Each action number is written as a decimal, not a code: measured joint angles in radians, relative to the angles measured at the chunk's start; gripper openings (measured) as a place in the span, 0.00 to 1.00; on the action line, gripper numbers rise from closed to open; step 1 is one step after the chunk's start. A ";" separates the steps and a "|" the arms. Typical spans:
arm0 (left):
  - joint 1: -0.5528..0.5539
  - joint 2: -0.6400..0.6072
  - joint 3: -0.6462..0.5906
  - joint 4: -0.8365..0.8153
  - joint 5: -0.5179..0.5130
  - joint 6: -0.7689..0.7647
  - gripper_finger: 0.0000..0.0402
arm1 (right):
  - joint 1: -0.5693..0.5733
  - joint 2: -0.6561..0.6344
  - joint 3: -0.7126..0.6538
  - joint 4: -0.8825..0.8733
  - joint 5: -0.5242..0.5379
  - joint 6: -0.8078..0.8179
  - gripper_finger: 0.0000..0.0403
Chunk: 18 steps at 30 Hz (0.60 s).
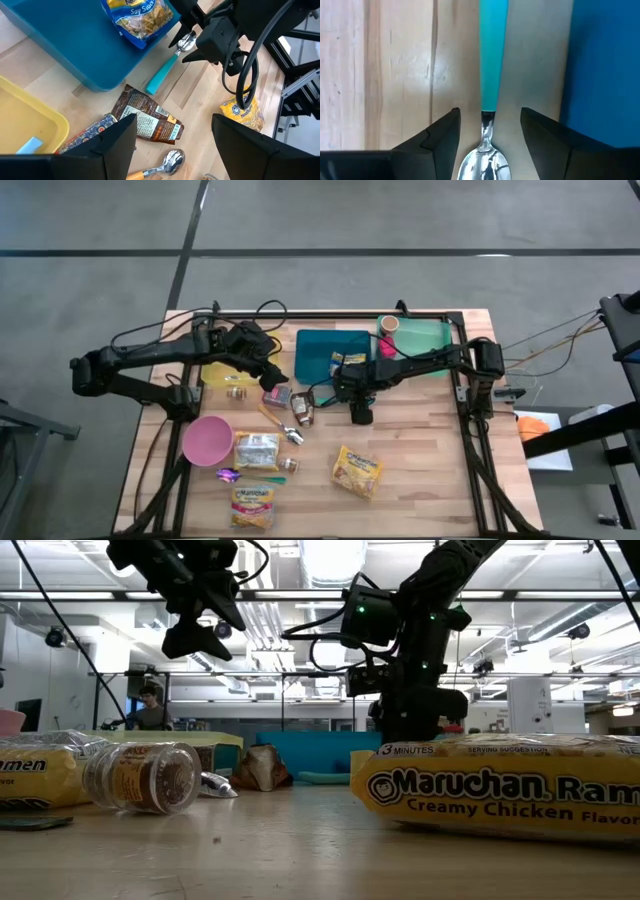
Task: Pick & Place Food Item
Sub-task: Put the light green spoon into the yellow transparent bin
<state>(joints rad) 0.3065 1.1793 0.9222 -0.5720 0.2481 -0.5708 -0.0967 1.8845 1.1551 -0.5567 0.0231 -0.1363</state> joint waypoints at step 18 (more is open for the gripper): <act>0.001 0.000 0.000 0.000 0.016 -0.011 0.65 | 0.000 0.002 -0.022 0.008 -0.017 0.012 0.17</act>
<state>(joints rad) 0.3073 1.1793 0.9218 -0.5720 0.2641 -0.5817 -0.0966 1.8870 1.1332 -0.5489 0.0060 -0.1242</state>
